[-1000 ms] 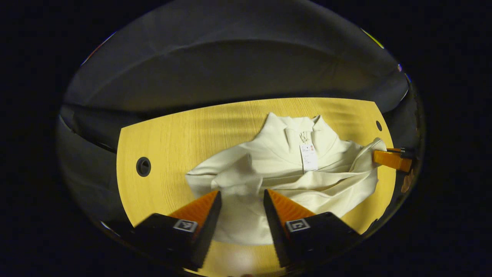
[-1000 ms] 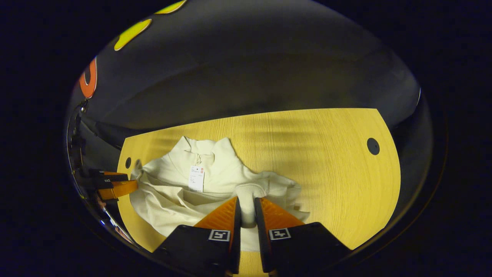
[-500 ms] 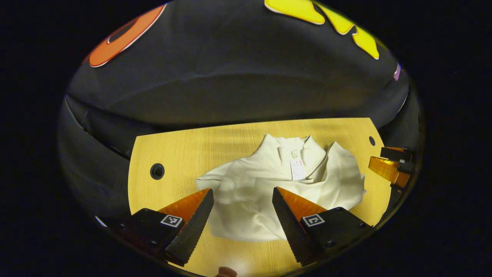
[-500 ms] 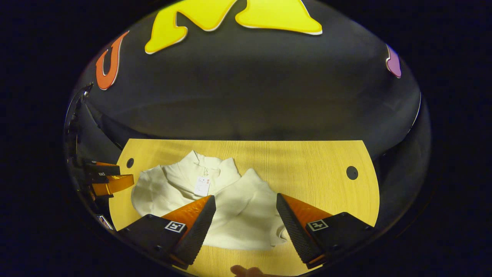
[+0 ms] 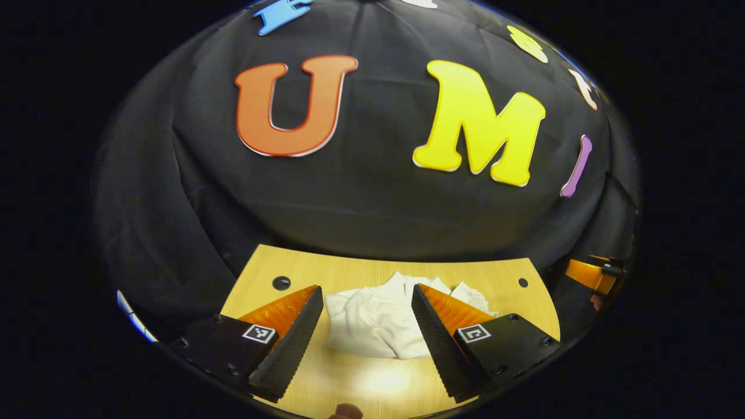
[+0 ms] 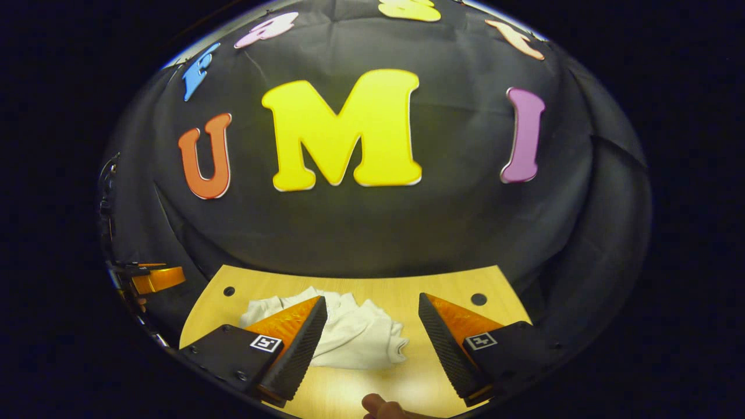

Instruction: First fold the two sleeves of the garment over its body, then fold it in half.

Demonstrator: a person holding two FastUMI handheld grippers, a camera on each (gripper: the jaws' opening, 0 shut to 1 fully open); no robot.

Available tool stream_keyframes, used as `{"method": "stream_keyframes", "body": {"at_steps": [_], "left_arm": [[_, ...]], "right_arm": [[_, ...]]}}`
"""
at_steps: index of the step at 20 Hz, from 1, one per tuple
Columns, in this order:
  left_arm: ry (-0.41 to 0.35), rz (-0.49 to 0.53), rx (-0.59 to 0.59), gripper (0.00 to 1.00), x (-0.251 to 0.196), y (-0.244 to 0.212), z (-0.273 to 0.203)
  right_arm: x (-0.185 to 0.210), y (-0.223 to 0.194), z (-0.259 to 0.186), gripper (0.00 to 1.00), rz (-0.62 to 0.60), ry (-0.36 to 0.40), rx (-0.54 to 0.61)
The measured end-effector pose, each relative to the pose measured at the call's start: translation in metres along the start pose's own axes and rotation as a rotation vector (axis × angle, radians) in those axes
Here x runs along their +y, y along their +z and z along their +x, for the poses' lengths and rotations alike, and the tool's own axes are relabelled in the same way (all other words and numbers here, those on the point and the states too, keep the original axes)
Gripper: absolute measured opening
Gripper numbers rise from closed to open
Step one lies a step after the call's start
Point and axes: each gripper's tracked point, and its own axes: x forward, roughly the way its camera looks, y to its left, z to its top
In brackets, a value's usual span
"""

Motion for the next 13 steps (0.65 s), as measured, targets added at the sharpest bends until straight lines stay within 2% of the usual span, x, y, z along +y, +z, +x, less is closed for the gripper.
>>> {"method": "stream_keyframes", "body": {"at_steps": [3,6,8,11,13], "left_arm": [[0.04,-0.024,-0.133,0.97,0.015,0.022,-0.061],[0.076,0.012,-0.259,0.98,0.028,0.04,-0.116],[0.098,0.031,-0.325,0.97,0.02,0.045,-0.144],[0.081,0.036,-0.388,0.97,0.013,0.039,-0.179],[0.078,0.04,-0.404,0.97,0.006,0.026,-0.199]], "right_arm": [[-0.013,0.029,-0.066,0.98,-0.04,-0.041,-0.142],[-0.018,0.042,-0.117,0.96,-0.066,-0.063,-0.245],[-0.018,0.034,-0.141,0.98,-0.057,-0.079,-0.275],[-0.01,0.006,-0.17,0.97,0.012,-0.108,-0.31],[-0.003,-0.015,-0.179,0.96,-0.008,-0.103,-0.332]]}}
